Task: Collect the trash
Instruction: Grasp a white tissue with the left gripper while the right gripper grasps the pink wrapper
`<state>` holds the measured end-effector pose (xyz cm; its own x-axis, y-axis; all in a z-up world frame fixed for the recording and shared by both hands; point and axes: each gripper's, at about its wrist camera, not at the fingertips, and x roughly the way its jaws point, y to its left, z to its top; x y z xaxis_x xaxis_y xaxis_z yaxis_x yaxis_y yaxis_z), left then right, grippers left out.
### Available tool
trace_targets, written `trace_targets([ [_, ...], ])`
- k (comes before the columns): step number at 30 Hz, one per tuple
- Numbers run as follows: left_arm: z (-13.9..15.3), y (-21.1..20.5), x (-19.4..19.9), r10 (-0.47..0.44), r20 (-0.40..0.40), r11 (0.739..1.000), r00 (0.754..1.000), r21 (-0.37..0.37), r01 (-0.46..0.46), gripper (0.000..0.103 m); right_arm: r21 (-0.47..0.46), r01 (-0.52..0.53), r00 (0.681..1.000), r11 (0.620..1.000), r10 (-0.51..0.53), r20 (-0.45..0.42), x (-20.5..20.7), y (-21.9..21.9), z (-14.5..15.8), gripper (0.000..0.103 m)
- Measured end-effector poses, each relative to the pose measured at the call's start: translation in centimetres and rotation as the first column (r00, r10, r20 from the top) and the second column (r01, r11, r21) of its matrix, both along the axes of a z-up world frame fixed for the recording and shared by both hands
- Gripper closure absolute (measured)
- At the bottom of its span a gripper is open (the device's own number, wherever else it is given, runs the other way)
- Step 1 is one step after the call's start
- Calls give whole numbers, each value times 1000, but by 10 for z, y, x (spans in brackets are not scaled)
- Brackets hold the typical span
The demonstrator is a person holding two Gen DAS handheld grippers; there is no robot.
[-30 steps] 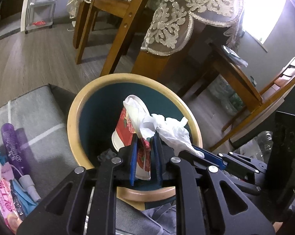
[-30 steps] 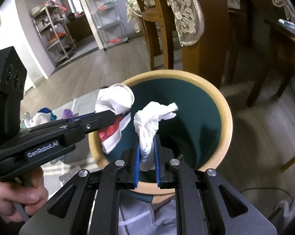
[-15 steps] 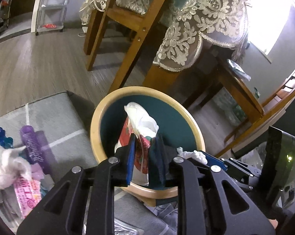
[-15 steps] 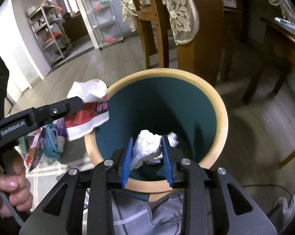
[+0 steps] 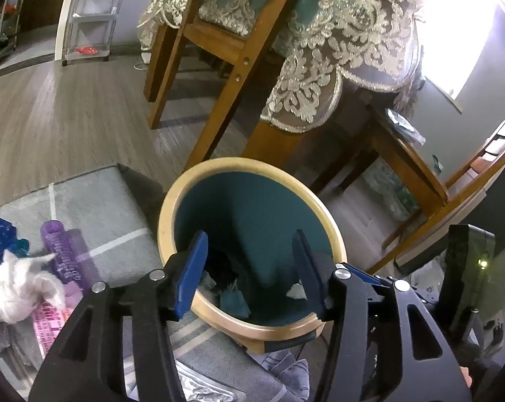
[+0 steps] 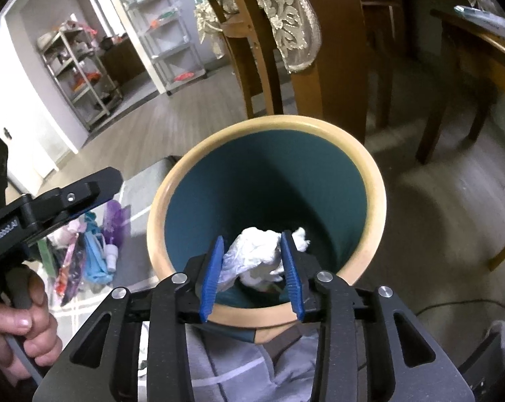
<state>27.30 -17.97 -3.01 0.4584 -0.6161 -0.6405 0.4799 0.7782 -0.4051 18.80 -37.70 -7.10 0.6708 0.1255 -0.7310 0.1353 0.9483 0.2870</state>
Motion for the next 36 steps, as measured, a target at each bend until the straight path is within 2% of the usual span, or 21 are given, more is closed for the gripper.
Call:
trace_targets([
  [4, 13, 13, -7, 17, 34, 1000, 999, 2, -17, 39, 12, -4, 1000, 1000, 3, 12, 0, 1, 2, 61],
  [15, 44, 87, -29, 113, 135, 991, 984, 50, -121, 37, 39, -17, 999, 999, 16, 29, -3, 11, 5, 53],
  [18, 49, 108, -34, 149, 157, 984, 976, 74, -162, 32, 46, -38, 999, 998, 36, 40, -3, 21, 9, 52],
  [20, 50, 125, -38, 176, 164, 977, 971, 93, -193, 31, 60, -64, 997, 996, 61, 50, -4, 31, 12, 51],
  [22, 48, 137, -42, 202, 170, 967, 964, 118, -224, 25, 70, -91, 995, 993, 87, 56, -6, 41, 14, 51],
  [27, 40, 166, -55, 247, 185, 945, 951, 173, -279, 24, 164, -173, 984, 971, 166, 58, -7, 68, 11, 50],
  [30, 32, 181, -60, 262, 189, 933, 946, 203, -299, 24, 189, -200, 980, 961, 194, 52, -5, 83, 10, 50],
  [36, 28, 199, -66, 272, 219, 924, 937, 213, -318, 24, 261, -250, 968, 932, 246, 49, 1, 107, 10, 50],
])
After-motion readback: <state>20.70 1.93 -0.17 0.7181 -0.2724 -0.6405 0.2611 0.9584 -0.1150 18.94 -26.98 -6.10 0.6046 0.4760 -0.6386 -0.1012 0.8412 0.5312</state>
